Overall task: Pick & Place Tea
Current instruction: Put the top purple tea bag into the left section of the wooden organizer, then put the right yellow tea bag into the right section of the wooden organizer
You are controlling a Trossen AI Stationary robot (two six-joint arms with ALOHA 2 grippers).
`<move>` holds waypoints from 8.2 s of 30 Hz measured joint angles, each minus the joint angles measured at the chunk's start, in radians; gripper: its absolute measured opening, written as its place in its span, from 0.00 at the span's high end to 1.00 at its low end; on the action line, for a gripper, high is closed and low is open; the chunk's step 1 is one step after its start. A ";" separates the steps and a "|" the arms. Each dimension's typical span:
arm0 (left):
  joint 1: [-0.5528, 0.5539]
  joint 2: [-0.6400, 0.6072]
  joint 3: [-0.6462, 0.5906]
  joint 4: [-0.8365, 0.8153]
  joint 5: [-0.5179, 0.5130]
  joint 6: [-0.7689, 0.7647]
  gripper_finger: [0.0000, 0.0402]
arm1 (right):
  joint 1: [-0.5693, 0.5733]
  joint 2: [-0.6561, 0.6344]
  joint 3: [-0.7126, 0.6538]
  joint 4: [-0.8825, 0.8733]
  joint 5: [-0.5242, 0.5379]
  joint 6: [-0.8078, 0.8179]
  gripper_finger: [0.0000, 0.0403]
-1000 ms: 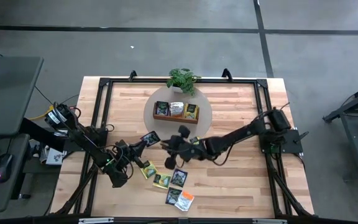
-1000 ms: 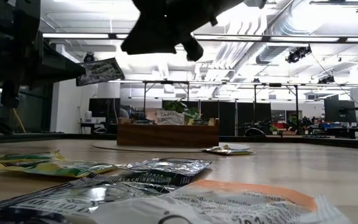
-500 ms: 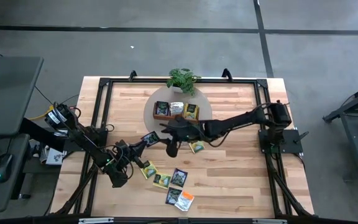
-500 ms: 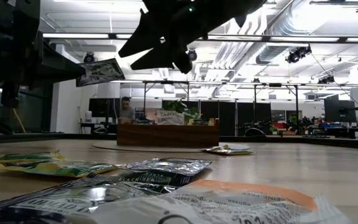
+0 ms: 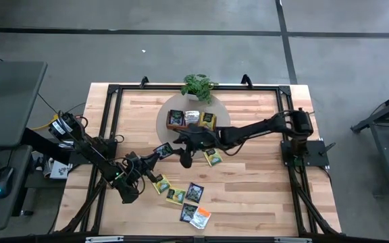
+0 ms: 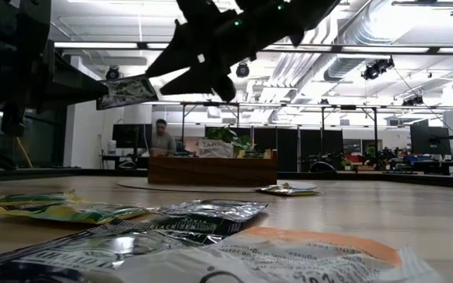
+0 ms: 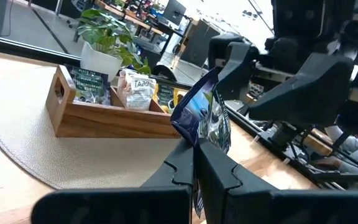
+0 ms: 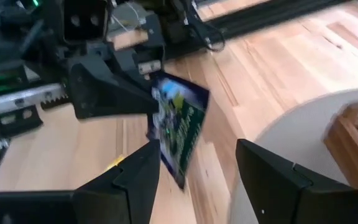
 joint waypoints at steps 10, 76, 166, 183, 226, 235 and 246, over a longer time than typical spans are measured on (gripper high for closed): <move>0.000 0.000 0.001 -0.007 0.005 0.000 1.00 | -0.003 0.024 0.000 0.046 0.021 0.003 0.50; 0.001 0.000 0.000 -0.086 0.087 0.053 0.51 | -0.049 0.042 0.350 -0.717 0.089 -0.230 1.00; 0.125 0.000 0.000 -0.188 0.405 0.086 0.51 | -0.358 0.328 0.747 -0.933 -0.170 -0.494 0.95; 0.125 0.000 0.000 -0.192 0.420 0.086 0.51 | -0.354 0.327 0.795 -0.954 -0.065 -0.442 0.68; 0.133 0.000 0.000 -0.094 0.564 0.196 0.51 | 0.219 -0.314 -0.241 -0.715 0.405 0.358 0.68; 0.332 0.000 0.012 0.172 0.762 0.529 0.51 | 0.351 -0.424 -0.596 -0.267 0.618 0.586 0.76; 0.582 0.032 0.179 0.160 1.157 0.769 0.51 | 0.364 -0.356 -0.671 -0.036 0.627 0.527 0.98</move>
